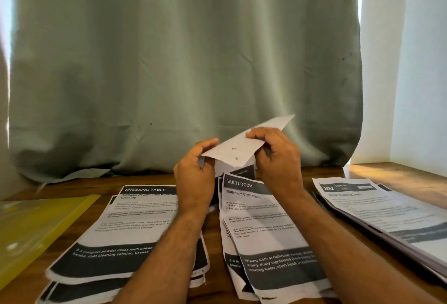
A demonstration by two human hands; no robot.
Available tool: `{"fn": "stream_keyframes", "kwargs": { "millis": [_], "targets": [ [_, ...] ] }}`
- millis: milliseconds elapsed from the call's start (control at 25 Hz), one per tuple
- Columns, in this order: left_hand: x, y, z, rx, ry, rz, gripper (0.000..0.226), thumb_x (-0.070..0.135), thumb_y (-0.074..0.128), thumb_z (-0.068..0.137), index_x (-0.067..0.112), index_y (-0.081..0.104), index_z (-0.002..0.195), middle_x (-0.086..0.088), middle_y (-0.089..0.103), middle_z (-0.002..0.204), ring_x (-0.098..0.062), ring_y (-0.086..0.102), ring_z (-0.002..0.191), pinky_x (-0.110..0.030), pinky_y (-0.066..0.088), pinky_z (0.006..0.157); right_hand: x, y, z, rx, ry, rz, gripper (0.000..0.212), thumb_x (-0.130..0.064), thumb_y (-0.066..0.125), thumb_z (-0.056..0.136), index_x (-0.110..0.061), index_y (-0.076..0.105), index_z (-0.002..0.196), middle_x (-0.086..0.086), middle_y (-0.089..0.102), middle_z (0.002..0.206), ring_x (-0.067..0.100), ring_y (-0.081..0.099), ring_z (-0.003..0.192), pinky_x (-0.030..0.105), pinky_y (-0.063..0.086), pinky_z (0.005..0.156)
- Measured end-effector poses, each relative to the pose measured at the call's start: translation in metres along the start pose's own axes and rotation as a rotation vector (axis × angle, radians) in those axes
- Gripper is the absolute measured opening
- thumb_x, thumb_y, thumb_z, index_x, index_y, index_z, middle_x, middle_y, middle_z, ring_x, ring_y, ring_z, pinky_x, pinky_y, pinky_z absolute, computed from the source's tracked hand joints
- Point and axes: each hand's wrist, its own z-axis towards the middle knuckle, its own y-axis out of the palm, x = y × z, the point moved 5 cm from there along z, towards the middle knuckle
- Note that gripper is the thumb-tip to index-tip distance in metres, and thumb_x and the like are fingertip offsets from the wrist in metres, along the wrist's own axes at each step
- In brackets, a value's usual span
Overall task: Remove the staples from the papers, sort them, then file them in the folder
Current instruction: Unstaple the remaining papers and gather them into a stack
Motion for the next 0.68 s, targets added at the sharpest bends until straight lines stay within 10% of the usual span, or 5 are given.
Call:
{"fn": "stream_keyframes", "kwargs": {
  "millis": [440,680],
  "targets": [
    [0.071,-0.072,0.082,0.071,0.008,-0.232,0.032,0.003,0.061,0.095,0.032,0.072,0.087,0.016,0.075,0.084,-0.005,0.071,0.084,-0.028,0.060,0.072,-0.093,0.030,0.096,0.117,-0.203,0.107,0.021,-0.001,0.056,0.089,-0.006,0.071,0.101,0.005,0.071,0.100,0.003,0.058,0.093,0.006,0.044,0.085],
    [0.019,-0.093,0.046,-0.372,-0.577,-0.043,0.013,0.010,0.057,0.098,0.009,0.069,0.103,-0.013,0.077,0.098,-0.026,0.076,0.082,-0.040,0.061,0.073,-0.080,0.083,0.069,-0.273,0.093,-0.139,0.017,-0.008,0.055,0.085,-0.011,0.071,0.090,0.009,0.070,0.085,0.029,0.064,0.083,0.030,0.047,0.076]
  ]
}}
